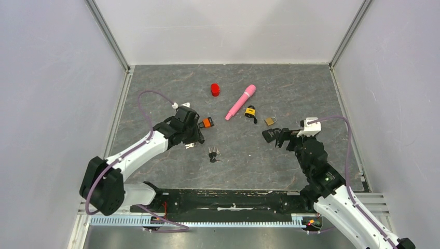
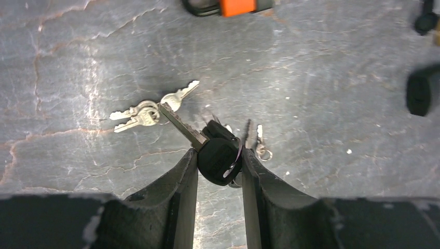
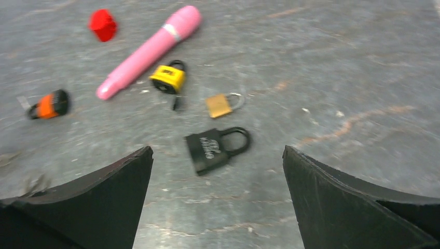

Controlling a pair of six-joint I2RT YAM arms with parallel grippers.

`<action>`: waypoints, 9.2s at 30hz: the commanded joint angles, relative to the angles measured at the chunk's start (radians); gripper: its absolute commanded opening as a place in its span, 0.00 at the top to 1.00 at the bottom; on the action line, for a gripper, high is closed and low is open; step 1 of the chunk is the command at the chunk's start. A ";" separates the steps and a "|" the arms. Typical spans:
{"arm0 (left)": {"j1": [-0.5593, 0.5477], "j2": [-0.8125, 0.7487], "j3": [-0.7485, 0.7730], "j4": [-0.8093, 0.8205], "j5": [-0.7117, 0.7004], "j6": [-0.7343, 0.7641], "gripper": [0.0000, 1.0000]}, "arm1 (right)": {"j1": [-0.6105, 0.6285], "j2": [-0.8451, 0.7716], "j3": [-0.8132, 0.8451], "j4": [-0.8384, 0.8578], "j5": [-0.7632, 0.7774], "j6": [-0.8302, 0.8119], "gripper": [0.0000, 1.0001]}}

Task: Unlock with the key

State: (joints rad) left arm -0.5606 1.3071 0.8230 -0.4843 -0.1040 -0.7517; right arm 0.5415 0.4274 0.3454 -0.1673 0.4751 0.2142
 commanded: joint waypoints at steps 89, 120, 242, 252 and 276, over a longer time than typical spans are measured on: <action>-0.058 -0.197 -0.259 1.457 0.680 -0.336 0.14 | 0.115 0.559 -0.011 1.373 -0.634 0.702 1.00; -0.156 -0.141 -0.209 1.439 0.703 -0.277 0.73 | 0.114 0.566 -0.006 1.426 -0.644 0.730 1.00; 0.048 -0.513 -0.016 0.024 0.072 0.592 0.98 | -0.133 1.275 0.598 -0.257 -0.182 0.810 0.43; 0.048 -0.502 -0.016 0.024 0.083 0.591 0.98 | -0.099 1.309 0.611 -0.263 -0.238 0.692 0.54; 0.049 -0.482 -0.013 0.019 0.089 0.591 0.98 | -0.042 1.466 0.775 -0.421 -0.235 0.608 0.53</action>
State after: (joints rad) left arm -0.5163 0.8249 0.8112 -0.4824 -0.0345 -0.1814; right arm 0.4854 1.8408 1.1530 -0.5766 0.3210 0.8177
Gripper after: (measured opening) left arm 0.045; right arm 0.572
